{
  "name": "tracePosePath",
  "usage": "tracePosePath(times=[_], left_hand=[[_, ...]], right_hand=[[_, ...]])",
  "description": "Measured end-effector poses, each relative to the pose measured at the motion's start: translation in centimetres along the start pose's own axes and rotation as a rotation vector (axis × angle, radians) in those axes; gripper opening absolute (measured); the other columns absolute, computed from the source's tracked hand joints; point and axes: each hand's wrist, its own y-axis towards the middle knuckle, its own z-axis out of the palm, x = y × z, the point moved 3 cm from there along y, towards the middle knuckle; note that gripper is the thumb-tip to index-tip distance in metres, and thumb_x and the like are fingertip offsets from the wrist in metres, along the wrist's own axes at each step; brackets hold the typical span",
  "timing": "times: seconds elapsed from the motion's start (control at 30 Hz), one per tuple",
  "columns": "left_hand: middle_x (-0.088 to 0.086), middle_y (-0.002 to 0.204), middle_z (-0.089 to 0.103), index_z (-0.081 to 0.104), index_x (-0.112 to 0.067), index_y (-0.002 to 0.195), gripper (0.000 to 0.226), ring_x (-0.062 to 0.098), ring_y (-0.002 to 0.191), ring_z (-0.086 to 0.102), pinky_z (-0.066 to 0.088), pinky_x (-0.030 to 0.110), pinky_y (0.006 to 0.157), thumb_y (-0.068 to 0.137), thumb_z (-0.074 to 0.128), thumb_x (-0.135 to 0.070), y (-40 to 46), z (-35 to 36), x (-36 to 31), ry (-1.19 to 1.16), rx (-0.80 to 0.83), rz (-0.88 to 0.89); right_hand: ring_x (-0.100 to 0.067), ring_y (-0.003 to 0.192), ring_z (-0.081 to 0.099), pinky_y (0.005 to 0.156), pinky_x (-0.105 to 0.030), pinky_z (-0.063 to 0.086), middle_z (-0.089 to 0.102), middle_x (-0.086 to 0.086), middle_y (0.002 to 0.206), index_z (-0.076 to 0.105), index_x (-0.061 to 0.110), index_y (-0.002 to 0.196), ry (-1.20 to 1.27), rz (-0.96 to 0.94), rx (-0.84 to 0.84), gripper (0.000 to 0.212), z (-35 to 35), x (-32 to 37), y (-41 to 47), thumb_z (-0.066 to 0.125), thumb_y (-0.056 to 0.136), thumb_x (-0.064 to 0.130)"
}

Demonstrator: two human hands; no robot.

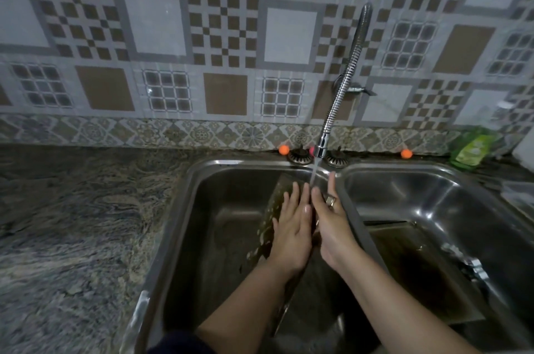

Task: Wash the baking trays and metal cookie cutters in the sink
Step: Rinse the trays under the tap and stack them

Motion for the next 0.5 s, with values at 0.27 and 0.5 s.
tracePosePath(times=[0.27,0.5], left_hand=[[-0.014,0.16,-0.003,0.006,-0.04,0.15,0.049,0.011,0.147,-0.007,-0.006,0.051,0.116,0.102,0.014,-0.045,5.9,-1.6,0.5,0.004,-0.039,-0.223],[-0.012,0.16,-0.009,0.001,-0.038,0.151,0.052,0.009,0.147,-0.011,-0.007,0.051,0.117,0.101,0.014,-0.047,0.9,0.0,4.5,0.044,0.096,-0.303]], right_hand=[[-0.02,0.144,0.025,0.113,-0.058,0.025,0.02,0.008,0.159,0.032,0.073,0.124,0.144,-0.067,0.047,0.07,-2.6,2.6,-0.5,0.069,0.071,0.045],[-0.023,0.144,0.024,0.113,-0.062,0.021,0.019,0.0,0.159,0.02,0.062,0.138,0.233,-0.125,-0.064,0.075,-3.8,4.4,2.2,0.062,0.081,0.042]])
